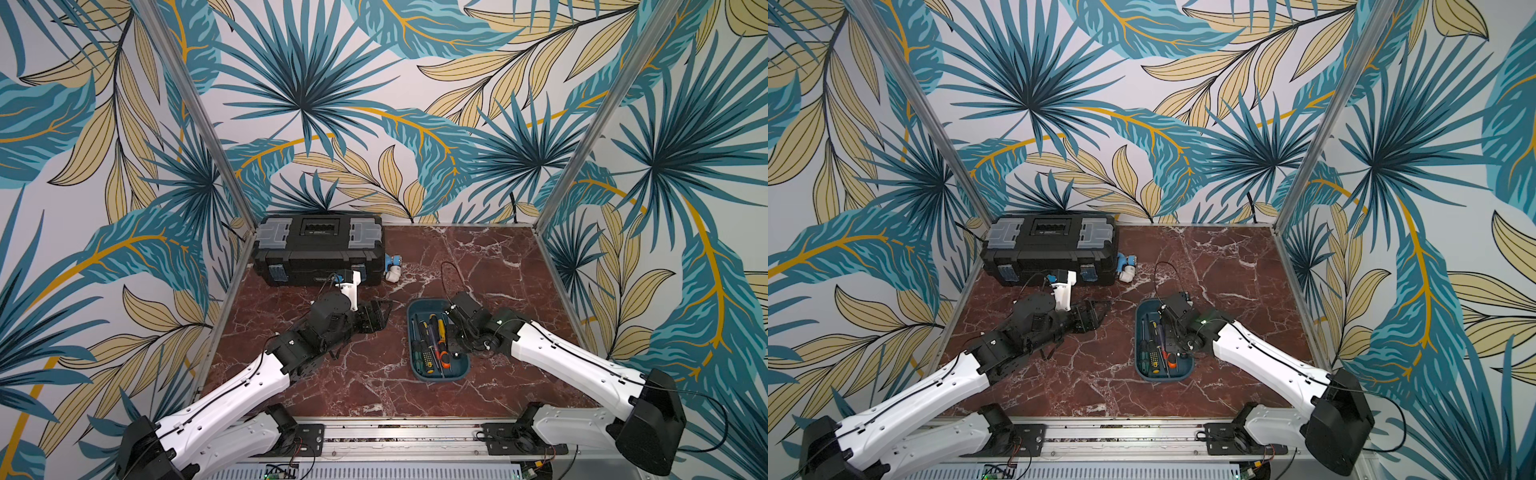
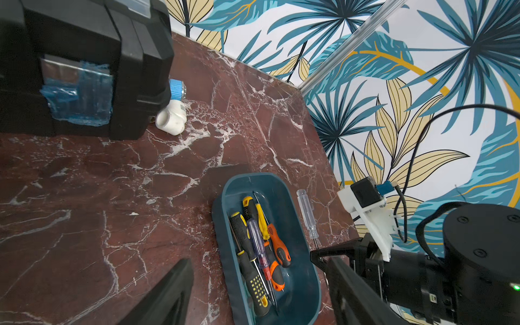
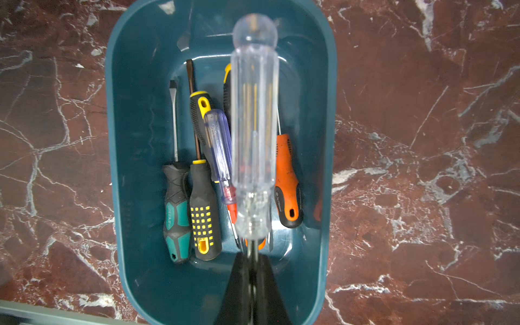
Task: Put the screwdriver on the desktop into the storage box
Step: Place the screwdriver in the storage box.
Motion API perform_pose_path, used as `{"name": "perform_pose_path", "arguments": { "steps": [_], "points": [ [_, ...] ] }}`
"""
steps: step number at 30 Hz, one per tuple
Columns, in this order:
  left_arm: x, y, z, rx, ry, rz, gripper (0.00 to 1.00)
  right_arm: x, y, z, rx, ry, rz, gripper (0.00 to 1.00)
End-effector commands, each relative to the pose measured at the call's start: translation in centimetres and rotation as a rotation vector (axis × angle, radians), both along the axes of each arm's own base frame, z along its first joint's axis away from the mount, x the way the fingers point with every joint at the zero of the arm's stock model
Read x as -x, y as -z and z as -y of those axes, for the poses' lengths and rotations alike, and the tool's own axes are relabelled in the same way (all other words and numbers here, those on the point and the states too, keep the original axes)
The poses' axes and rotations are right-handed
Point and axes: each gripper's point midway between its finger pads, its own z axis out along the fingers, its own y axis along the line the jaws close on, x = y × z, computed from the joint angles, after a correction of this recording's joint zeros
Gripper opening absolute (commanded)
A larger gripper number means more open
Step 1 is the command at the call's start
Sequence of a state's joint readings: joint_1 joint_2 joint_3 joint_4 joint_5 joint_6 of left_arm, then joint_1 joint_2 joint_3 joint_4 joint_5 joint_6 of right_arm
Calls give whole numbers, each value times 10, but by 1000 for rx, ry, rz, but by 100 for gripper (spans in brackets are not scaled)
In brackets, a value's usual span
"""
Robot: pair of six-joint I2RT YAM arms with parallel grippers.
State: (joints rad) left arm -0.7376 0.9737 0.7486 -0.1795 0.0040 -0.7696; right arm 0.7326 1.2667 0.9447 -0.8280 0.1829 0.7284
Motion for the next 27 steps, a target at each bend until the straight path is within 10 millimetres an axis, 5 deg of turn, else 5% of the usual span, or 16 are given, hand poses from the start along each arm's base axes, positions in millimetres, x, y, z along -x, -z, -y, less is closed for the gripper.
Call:
{"name": "perform_pose_path", "arguments": {
  "steps": [1,9,16,22,27],
  "points": [
    [2,4,2,-22,26,0,78,-4,3,3,41,2,5,0],
    [2,4,10,-27,62,-7,77,-4,16,2,60,-4,-27,2],
    [4,5,9,-31,71,-11,77,-5,18,1,62,3,-28,34],
    [5,3,8,-37,75,-9,77,-5,7,-1,30,5,-3,41],
    [4,-5,7,-45,72,9,77,-5,-23,0,-37,9,75,43]
  ]
}}
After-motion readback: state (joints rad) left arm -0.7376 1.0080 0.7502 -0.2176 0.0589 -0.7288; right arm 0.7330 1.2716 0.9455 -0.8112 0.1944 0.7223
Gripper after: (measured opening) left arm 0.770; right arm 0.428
